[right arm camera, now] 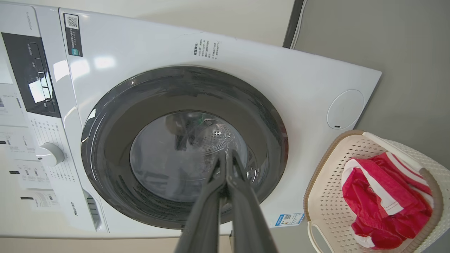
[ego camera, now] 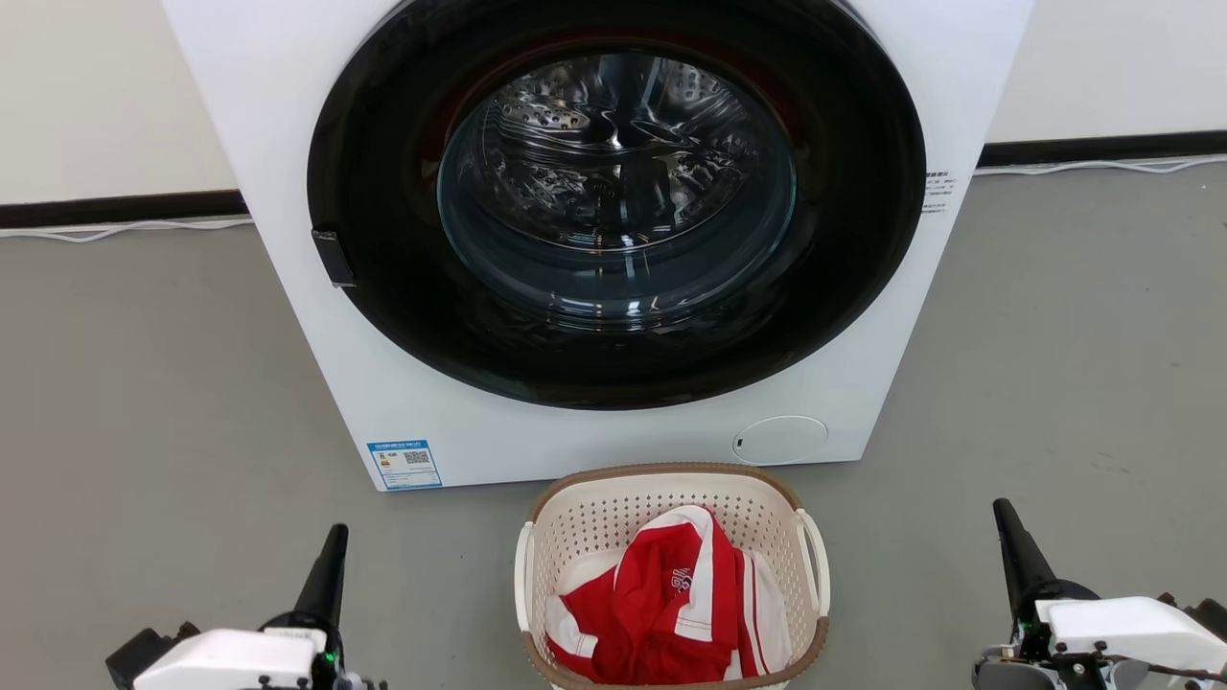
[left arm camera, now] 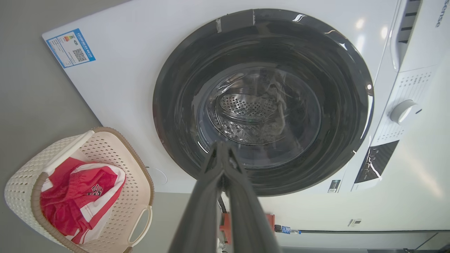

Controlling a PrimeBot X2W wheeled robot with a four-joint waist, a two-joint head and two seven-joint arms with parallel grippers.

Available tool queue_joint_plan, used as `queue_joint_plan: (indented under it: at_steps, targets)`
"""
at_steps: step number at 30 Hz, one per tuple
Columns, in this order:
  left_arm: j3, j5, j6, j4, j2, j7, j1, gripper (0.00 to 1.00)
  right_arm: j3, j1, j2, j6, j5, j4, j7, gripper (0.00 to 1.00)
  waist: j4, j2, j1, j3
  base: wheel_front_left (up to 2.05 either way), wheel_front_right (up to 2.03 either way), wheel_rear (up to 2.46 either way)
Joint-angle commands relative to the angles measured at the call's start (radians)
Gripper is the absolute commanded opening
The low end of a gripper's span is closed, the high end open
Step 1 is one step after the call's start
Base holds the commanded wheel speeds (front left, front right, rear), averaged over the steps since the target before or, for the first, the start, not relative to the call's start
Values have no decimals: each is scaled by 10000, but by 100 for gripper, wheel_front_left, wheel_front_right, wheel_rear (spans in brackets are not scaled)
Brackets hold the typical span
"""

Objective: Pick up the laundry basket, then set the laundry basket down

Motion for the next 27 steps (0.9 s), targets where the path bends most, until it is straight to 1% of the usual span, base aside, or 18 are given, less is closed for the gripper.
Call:
queue_joint_plan:
  at_steps: [1,16,27]
  targets:
    - [300,-282,-127,-340,125,99,-606,0,174,-520,-54,65,358,-350,121,0,3,-1,0,7,0,0,0]
    - [396,-1693,-320,-459,150,510,-837,0,113,-604,-56,73,2163,-615,526,0,28,-1,-1,84,0,0,0]
    - [396,-1706,-322,-461,150,514,-839,0,113,-604,-56,73,2180,-617,529,0,28,-1,-1,84,0,0,0]
